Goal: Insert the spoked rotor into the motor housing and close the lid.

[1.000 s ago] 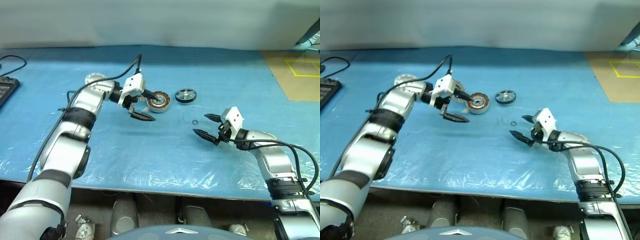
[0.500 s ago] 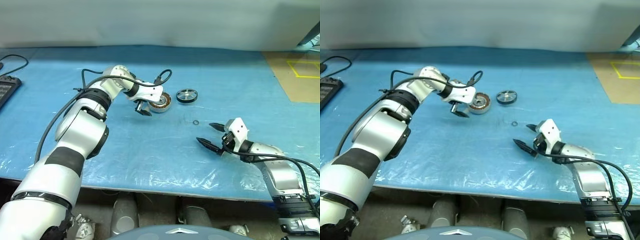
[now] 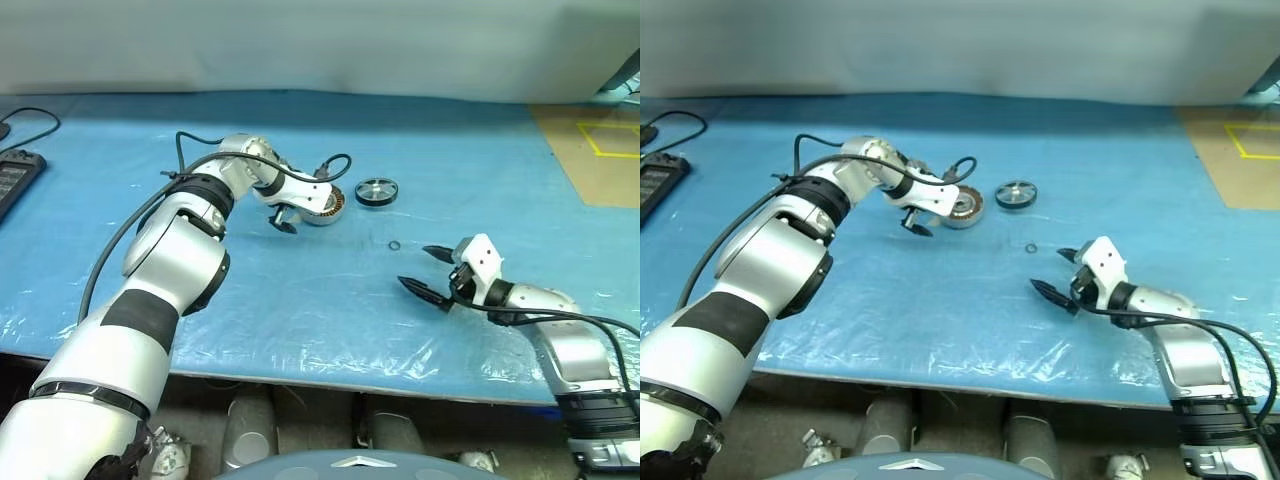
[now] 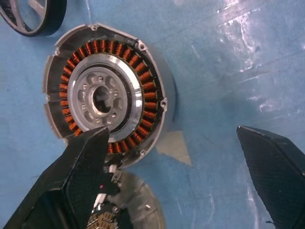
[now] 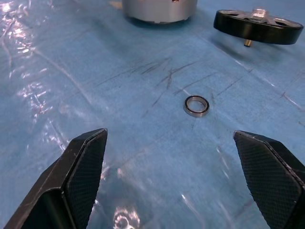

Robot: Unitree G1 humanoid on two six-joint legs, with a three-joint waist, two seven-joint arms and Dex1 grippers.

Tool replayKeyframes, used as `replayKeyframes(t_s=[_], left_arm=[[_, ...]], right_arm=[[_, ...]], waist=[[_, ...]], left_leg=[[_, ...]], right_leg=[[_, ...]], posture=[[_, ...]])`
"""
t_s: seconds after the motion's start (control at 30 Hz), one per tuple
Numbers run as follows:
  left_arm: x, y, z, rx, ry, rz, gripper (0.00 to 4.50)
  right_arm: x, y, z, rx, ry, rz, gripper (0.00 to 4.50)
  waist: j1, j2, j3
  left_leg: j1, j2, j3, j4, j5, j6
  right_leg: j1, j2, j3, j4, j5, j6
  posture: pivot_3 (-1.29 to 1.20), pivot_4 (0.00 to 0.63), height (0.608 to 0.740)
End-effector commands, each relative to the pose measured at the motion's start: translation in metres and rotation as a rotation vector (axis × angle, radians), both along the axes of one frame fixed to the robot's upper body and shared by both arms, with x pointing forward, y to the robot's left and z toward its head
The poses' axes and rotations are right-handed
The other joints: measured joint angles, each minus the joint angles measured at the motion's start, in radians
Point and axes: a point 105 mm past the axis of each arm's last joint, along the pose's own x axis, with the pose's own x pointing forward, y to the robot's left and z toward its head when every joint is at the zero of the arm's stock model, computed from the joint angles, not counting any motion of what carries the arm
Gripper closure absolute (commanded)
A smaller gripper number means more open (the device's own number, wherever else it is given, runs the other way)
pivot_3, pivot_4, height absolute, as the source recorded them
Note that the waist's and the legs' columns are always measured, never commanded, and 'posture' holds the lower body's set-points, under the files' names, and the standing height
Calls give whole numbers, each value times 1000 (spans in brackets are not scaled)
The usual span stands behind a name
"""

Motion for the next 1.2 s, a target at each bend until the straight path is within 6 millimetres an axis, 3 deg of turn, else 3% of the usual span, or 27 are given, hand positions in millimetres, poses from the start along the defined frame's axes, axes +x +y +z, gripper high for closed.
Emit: replayKeyframes(t_s=[0.03, 0.3, 0.83, 0.97, 1.1, 1.2], left_arm=[[3, -6, 10, 42, -44, -9, 0], [3, -16, -6, 112, -78, -21, 0], [1, -41, -26, 118, -117, -14, 0], [1, -40, -31, 134, -119, -11, 898], [-1, -35, -39, 175, -110, -17, 2194], [-2, -33, -43, 197, -102, -27, 2283]], right_arm=[[-3, -11, 27, -10, -35, 11, 33], [0, -16, 39, -40, -47, 16, 33], [-14, -18, 37, -63, -35, -11, 33], [-13, -23, 42, -75, -45, -31, 0], [-14, -24, 46, -77, -52, -34, 0], [-12, -22, 48, -75, -62, -38, 0]], waist=[[6, 0, 0], [9, -1, 0], [12, -1, 1], [12, -1, 1], [12, -1, 0], [12, -1, 0]], left_leg=[[0, -1, 0, 0, 0, 0], [0, -2, -1, 0, 1, 2], [0, -4, -1, 0, 3, 6], [0, -5, -1, 0, 3, 6], [1, -5, -1, -1, 3, 6], [3, -5, -2, -1, 3, 7]], right_leg=[[0, -1, 0, 0, 0, 0], [1, -2, 0, 0, 0, 1], [1, -3, 0, 0, 1, 1], [1, -4, 0, -1, 1, 2], [3, -5, -1, -2, 1, 2], [5, -5, -1, -3, 1, 1]], posture=[[0, 150, 740], [0, 150, 740], [0, 150, 740], [0, 150, 740], [0, 150, 740], [0, 150, 740]])
